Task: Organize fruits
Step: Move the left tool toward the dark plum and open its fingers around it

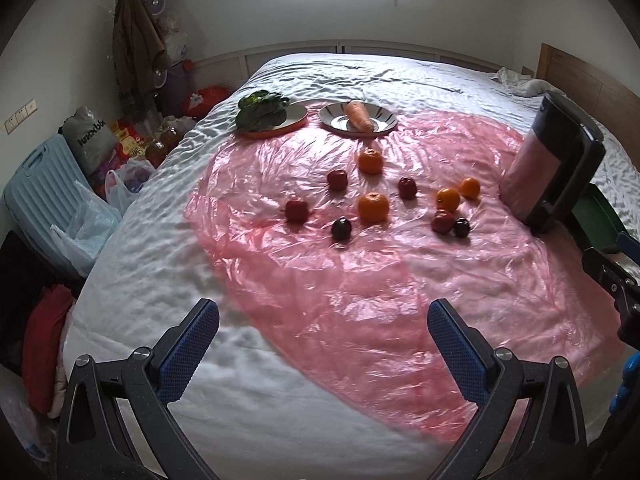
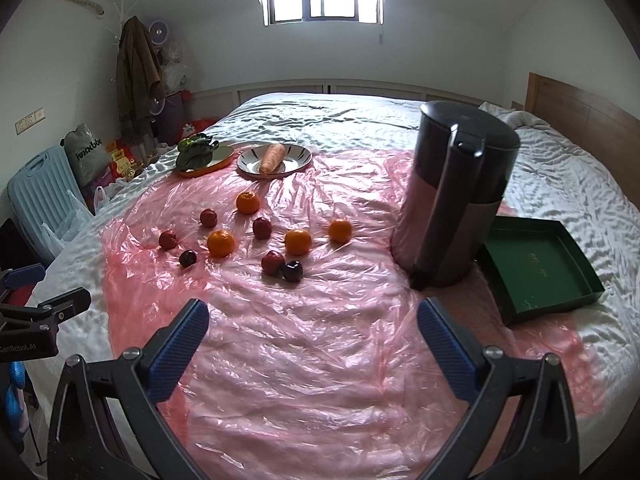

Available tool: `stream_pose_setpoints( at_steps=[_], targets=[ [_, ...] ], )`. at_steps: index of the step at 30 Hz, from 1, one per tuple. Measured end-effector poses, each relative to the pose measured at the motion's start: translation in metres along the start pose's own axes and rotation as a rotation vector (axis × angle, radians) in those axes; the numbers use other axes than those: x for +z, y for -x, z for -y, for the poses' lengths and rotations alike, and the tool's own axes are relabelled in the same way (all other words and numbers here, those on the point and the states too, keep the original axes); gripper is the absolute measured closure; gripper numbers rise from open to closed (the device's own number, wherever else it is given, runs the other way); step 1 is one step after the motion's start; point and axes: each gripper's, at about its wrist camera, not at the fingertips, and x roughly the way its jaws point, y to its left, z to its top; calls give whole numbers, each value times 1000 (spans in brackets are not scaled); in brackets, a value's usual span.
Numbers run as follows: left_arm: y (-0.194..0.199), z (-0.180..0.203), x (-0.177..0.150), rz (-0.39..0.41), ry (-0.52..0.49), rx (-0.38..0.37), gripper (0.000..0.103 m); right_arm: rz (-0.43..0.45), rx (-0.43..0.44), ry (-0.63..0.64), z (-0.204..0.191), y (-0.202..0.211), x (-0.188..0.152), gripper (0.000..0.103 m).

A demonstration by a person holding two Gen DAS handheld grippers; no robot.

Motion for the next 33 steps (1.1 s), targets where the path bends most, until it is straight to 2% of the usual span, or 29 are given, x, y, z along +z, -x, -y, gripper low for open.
stream_pose_setpoints(
  at_steps=[12,19,21,25,30,33],
  targets=[
    [-49,-50,3,-97,82,38,1,-81,98,70,-22,-65,1,0],
    [-80,-33,23,-133,39,-12,3,-133,118,94,-23,-108,4,0],
    [-91,-23,28,-148,21,-34,7,-142,127,93,-20,-118,6,0],
    [-114,-6,36,-184,1,-82,22,-163,142,99,-13,-138,11,0],
    [-139,3,44,-209,-6,-123,34,-192,168,101,-5,-161,17,1],
    [-151,7,49,-217,-19,-150,45,-209,194,121,-7,-174,21,20]
  ],
)
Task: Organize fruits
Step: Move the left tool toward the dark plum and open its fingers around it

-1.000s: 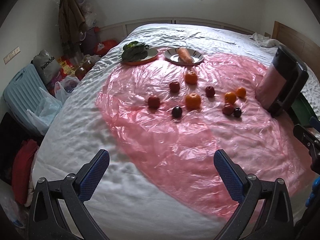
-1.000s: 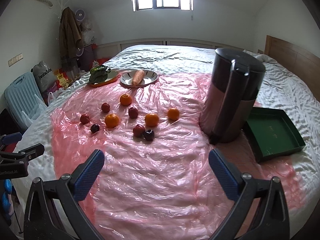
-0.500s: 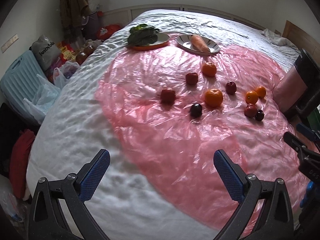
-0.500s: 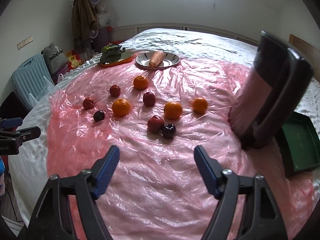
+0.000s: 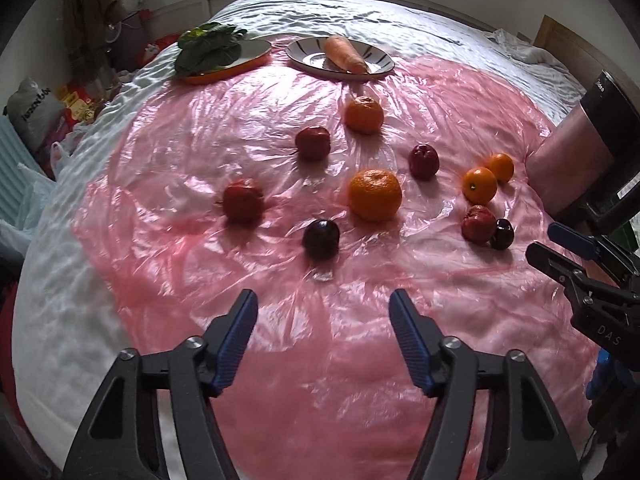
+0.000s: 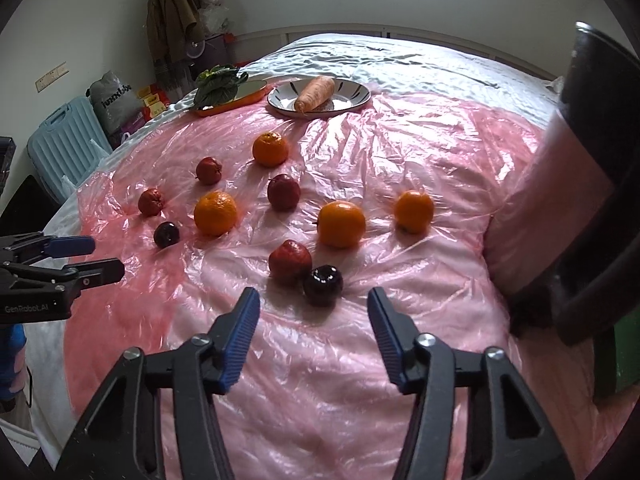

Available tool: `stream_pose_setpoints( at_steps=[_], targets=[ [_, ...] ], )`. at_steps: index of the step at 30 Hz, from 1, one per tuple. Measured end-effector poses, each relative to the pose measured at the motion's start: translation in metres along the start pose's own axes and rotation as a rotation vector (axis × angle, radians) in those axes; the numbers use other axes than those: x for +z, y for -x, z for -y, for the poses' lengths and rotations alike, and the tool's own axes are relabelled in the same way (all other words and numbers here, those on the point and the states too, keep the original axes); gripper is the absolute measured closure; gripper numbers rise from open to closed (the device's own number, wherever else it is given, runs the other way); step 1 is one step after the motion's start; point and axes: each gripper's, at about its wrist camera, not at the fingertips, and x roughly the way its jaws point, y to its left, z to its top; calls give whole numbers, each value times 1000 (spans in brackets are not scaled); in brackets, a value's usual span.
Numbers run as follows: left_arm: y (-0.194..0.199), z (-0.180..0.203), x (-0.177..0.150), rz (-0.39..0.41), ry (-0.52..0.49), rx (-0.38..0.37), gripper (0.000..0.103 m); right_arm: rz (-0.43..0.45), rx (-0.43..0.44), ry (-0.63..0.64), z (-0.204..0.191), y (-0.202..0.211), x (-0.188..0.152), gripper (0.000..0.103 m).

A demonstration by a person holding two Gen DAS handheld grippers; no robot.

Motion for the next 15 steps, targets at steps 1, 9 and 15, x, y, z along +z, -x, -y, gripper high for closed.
stream_pose_setpoints(
  at_steps=[1,9,15],
  targets=[
    [-4,0,3,-3,-2,-8,47,-6,11,5,1,-3,1,28],
    [-29,1,16,-26,-25,-44,58,-59,52,22,5,-29,4,58],
    [-46,2,20,-51,-43,-55,66,-81,35,16,12,-42,4,58]
  ],
)
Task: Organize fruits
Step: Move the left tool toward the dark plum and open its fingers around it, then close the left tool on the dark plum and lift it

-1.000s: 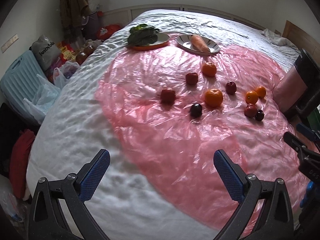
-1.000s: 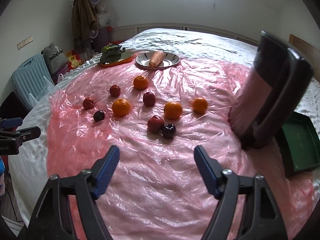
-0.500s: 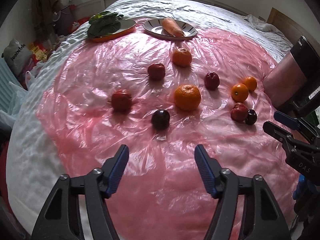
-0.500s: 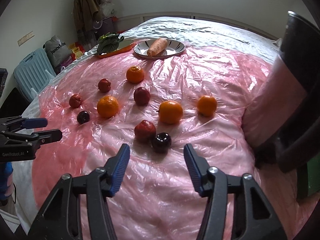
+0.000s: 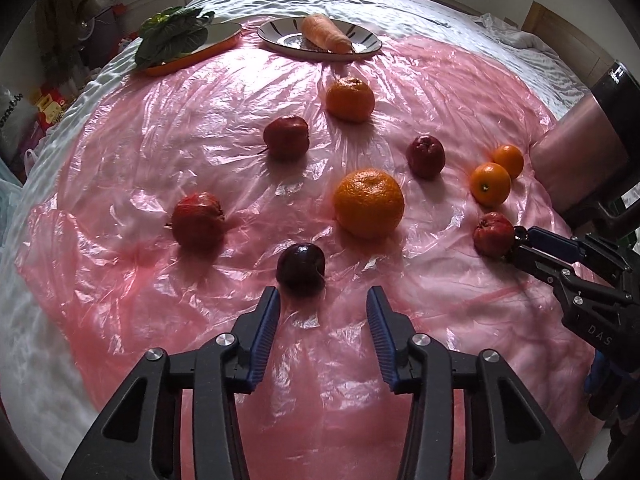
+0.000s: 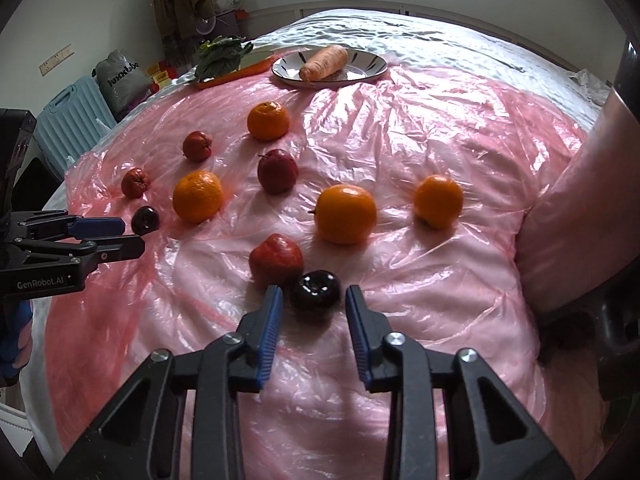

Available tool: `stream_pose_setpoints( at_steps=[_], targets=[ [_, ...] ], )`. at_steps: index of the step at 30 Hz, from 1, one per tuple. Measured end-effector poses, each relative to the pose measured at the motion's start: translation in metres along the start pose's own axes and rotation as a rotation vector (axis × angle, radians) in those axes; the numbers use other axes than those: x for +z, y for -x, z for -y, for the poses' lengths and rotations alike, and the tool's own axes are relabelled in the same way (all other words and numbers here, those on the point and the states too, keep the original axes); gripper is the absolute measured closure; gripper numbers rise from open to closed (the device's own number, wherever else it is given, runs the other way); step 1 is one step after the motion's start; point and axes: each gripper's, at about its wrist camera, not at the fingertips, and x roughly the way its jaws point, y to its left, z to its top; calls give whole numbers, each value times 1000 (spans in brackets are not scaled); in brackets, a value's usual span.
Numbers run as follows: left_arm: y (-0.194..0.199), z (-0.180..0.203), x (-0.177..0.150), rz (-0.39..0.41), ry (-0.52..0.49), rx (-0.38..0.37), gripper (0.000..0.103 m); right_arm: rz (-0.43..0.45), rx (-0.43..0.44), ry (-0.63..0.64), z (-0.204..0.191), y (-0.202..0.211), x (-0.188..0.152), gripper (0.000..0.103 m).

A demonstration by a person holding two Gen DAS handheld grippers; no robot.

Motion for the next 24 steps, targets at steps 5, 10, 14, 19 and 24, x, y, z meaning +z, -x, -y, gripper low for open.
stream_pose_setpoints(
  at_steps=[5,10,14,19,24],
  targets=[
    [-8,-2,3,-11,-1,-5,70,-23,7,10,1,-8,3,58],
    [-11,-7,4,-15,9,-16,72,-48,3,22,1,-17,5,58],
    [-7,-6,7,0,2,-16,72,-47,6,30,0,-20,4,58],
    [4,-5,10,27,-16,2,72,-38,14,24,1,-19,4,58],
    [-5,-6,16,15,-27,25,72,-33,15,15,2,-20,2,58]
  ],
)
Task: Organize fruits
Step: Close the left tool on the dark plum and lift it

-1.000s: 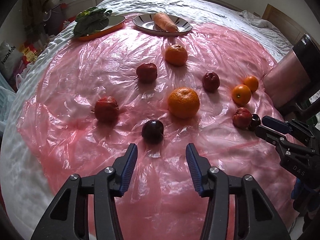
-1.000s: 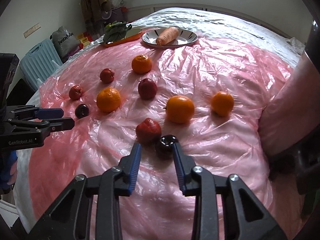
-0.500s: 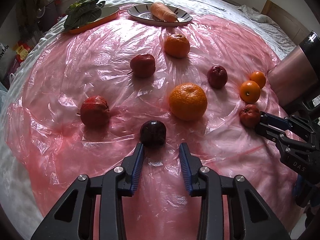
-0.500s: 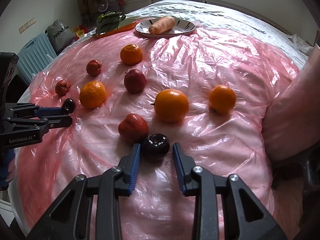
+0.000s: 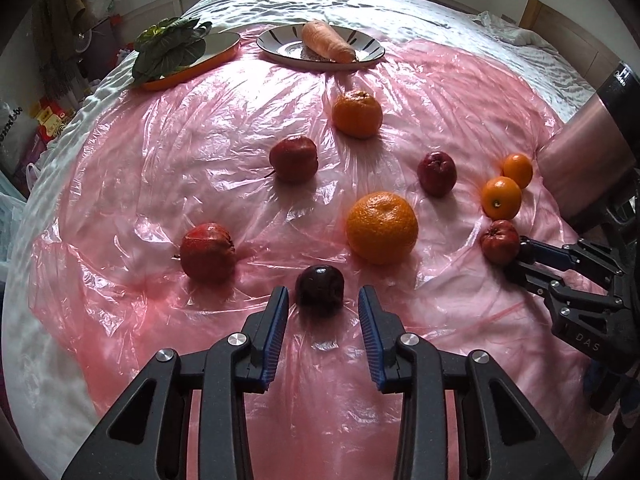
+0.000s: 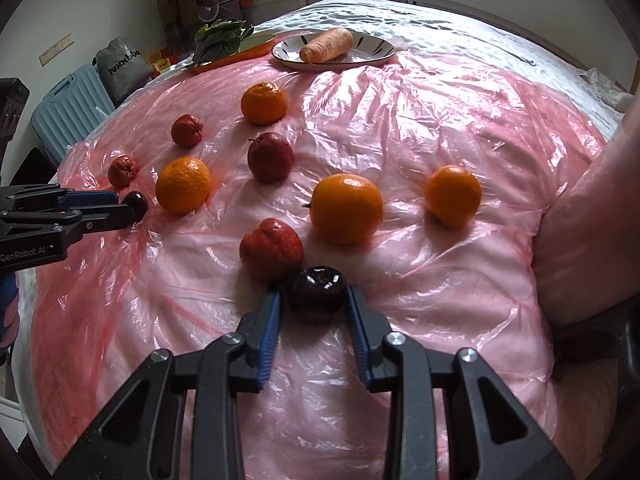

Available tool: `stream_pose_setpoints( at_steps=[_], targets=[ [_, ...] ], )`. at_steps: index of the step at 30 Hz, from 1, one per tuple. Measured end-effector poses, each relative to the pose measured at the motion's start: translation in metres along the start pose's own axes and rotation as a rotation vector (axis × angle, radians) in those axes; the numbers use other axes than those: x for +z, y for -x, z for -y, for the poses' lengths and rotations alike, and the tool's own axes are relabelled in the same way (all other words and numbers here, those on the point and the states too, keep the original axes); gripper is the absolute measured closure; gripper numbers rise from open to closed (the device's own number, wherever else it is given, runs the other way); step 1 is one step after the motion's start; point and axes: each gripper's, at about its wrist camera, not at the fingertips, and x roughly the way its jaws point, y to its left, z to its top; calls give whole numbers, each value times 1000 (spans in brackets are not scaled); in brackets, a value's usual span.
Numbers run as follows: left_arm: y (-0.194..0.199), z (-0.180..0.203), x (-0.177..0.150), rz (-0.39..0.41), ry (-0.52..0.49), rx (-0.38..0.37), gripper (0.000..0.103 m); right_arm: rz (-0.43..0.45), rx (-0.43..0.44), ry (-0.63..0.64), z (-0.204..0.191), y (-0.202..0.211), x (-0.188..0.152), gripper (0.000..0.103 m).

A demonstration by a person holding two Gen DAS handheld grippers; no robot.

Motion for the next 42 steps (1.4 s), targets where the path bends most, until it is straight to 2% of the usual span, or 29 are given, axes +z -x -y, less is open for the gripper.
stream_pose_setpoints(
  at_steps=[6,8,9,13,23,31,39,42],
  targets=[
    [-13,1,0,-9,-1,8,73,1,-2,-1,1,-2,-1,58],
    [-16,1,2,-13,-3,10,78,5,5,-4,1,-2,-1,62],
    [-17,1,2,-15,-1,12,80,7,10,-8,2,-2,-1,67],
    [-17,0,2,-18,7,3,80,15,35,-27,7,0,-2,69],
    [-1,-1,-2,4,36,-4,80,69,19,-26,5,23,1,70],
    [16,2,-7,21,55,-9,80,79,7,-24,0,44,-4,70],
    [25,6,-22,19,55,-23,80,28,63,-11,-7,46,-26,70],
    [27,8,-26,23,61,-34,80,51,173,-29,-11,54,-34,70]
  ],
)
